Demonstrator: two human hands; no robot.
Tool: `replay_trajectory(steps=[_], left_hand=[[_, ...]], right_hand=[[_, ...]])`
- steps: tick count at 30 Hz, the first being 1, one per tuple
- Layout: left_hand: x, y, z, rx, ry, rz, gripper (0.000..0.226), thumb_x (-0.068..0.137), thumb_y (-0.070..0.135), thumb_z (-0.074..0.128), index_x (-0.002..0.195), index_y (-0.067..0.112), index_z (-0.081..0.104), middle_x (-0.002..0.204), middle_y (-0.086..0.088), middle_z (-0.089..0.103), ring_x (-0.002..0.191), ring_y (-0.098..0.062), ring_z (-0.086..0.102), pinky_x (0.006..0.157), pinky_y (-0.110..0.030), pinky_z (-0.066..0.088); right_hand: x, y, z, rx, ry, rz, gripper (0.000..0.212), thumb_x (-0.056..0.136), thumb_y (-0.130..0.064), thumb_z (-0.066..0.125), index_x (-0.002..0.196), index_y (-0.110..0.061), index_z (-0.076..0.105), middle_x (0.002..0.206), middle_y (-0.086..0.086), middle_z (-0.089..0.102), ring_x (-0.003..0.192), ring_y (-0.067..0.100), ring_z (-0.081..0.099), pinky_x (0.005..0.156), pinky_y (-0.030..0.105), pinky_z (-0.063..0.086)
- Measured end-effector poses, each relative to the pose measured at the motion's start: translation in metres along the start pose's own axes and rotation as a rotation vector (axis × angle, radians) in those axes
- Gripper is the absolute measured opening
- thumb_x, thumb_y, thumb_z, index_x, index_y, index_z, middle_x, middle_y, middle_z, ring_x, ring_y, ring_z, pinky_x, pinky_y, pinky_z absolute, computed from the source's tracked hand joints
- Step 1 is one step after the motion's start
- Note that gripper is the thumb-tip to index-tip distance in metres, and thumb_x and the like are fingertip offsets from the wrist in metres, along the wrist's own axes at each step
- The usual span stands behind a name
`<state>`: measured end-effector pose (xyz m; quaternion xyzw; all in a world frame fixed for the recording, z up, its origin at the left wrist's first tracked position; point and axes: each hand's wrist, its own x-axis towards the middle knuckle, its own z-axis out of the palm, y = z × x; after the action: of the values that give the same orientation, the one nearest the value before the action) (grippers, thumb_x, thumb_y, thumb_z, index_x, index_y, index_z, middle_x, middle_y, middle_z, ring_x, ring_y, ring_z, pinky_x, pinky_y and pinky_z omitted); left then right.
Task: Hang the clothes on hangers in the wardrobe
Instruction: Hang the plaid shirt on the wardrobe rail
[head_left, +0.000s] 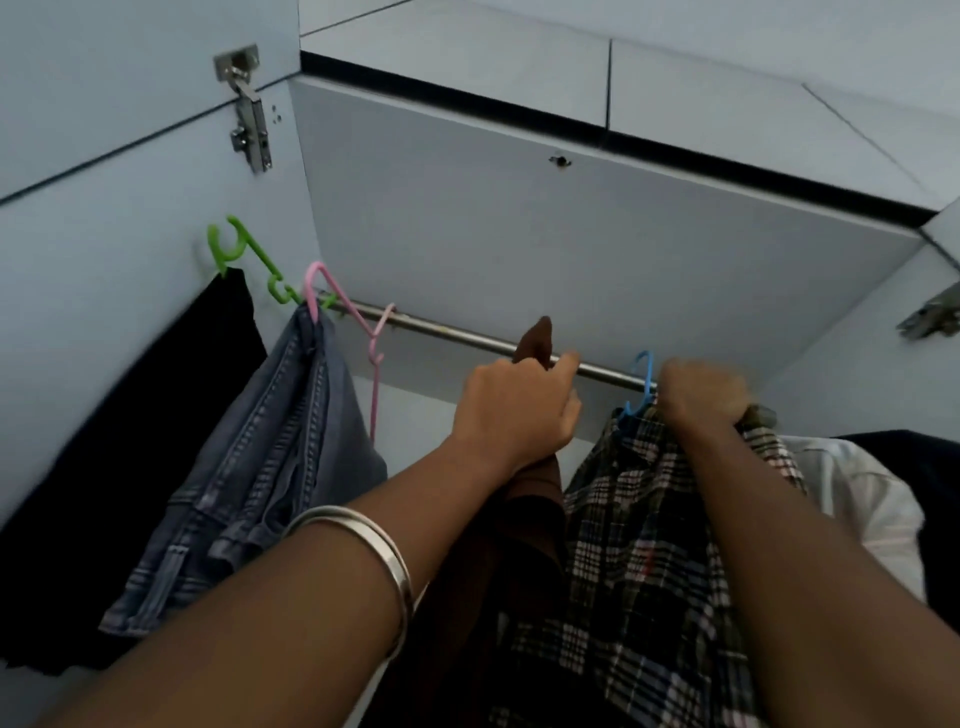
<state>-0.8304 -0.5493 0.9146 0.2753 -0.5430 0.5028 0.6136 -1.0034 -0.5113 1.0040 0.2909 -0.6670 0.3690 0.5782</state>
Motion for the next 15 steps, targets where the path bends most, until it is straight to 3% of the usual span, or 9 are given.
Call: replay_trajectory(steps=[4,8,11,15], left_hand=[[-0.009,-0.018,0.02,0.025,0.041,0.076,0.044,0.081,0.025,0.062,0.124,0.019,0.058,0.084,-0.001,0.067,0.057,-0.032,0.061,0.044,-0.03,0.035],[-0.004,-0.032,0.024,0.002,0.031,-0.013,0.046,0.085,0.011,0.056,0.13,0.014,0.046,0.111,-0.009,0.054,0.072,-0.038,0.062,0.054,-0.041,0.046],[-0.016,-0.03,0.032,-0.038,-0.009,-0.037,0.048,0.086,0.004,0.055,0.131,0.013,0.041,0.116,-0.014,0.044,0.063,-0.034,0.058,0.052,-0.038,0.039],[-0.021,-0.024,0.036,-0.137,-0.006,-0.041,0.045,0.084,0.001,0.056,0.126,0.013,0.043,0.123,-0.017,0.039,0.055,-0.022,0.043,0.051,-0.034,0.043]], right_hand=[[-0.006,-0.042,0.02,0.061,-0.03,-0.056,0.034,0.1,-0.015,0.038,0.123,-0.013,0.064,0.124,0.008,0.065,0.113,0.029,0.062,0.089,0.036,0.048],[-0.001,-0.054,0.013,0.105,-0.057,-0.082,0.036,0.101,-0.013,0.035,0.128,-0.011,0.059,0.131,0.008,0.059,0.119,0.03,0.058,0.093,0.039,0.046],[-0.002,-0.041,0.016,0.113,-0.127,-0.092,0.037,0.102,-0.015,0.034,0.131,-0.011,0.056,0.136,0.01,0.056,0.123,0.029,0.055,0.095,0.038,0.045],[-0.01,-0.023,0.009,0.06,-0.107,-0.116,0.038,0.102,-0.017,0.033,0.13,-0.012,0.059,0.133,0.009,0.058,0.122,0.029,0.056,0.094,0.037,0.044]])
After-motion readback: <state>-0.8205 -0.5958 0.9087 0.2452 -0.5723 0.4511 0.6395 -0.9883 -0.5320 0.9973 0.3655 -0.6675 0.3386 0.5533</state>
